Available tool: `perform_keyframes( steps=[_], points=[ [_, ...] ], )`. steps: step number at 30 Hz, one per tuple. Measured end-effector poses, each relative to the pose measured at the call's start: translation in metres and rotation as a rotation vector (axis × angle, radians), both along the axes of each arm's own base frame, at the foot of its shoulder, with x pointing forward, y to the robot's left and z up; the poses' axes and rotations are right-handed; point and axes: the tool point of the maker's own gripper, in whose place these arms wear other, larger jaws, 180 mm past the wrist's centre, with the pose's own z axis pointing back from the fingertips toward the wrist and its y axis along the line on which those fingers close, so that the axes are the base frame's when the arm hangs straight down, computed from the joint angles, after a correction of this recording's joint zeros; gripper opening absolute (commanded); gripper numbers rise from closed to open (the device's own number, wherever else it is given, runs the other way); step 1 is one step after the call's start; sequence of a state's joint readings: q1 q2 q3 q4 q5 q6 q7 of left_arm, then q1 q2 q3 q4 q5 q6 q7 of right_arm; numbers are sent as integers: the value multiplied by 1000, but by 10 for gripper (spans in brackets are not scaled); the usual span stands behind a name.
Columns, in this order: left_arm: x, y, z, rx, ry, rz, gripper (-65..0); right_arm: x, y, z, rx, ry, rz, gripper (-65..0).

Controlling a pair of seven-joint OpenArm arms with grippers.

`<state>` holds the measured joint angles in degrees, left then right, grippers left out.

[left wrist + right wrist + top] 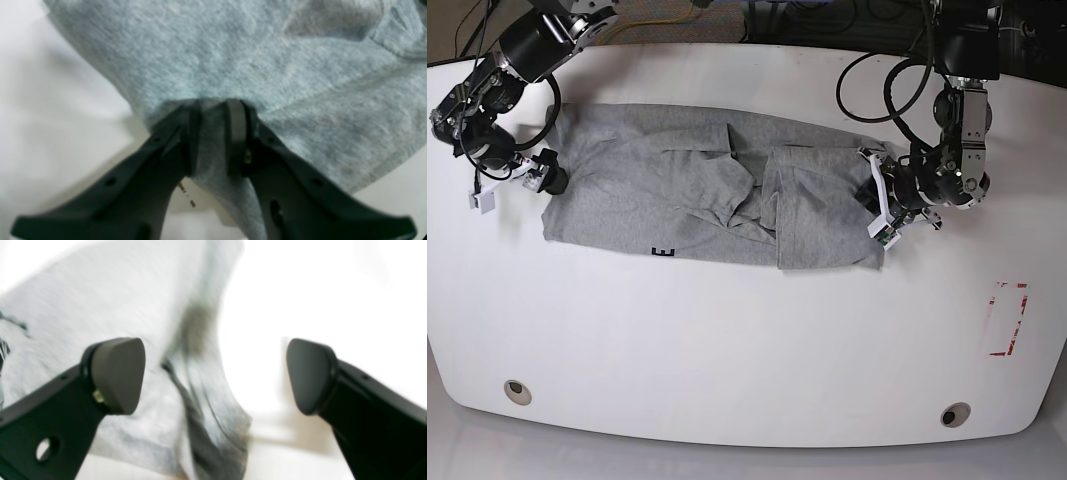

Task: Layout the t-shirt on the table in an organized manner, then fold the t-shirt properly
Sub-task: 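Move the right gripper to the shirt's other end and grasp it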

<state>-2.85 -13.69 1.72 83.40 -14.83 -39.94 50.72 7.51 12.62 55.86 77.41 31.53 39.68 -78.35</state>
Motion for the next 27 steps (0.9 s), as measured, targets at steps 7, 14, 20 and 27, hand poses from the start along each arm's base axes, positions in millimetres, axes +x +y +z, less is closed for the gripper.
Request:
perform_keyframes(
  steps=[7,14,20,27],
  points=[
    [0,0,0,-2,-1,-1,-540,6,-1,-4,51,-27,-15,0],
    [0,0,0,-1,0,-1,-540,13,13,-8,78,-49,-1,0],
    [0,-1,0,-1,0,-1,-540,25,55,-8,116,-80,64,0],
    [0,-1,0,-1,0,-1,-540,25,95,-6,131,-99,125,0]
  ],
)
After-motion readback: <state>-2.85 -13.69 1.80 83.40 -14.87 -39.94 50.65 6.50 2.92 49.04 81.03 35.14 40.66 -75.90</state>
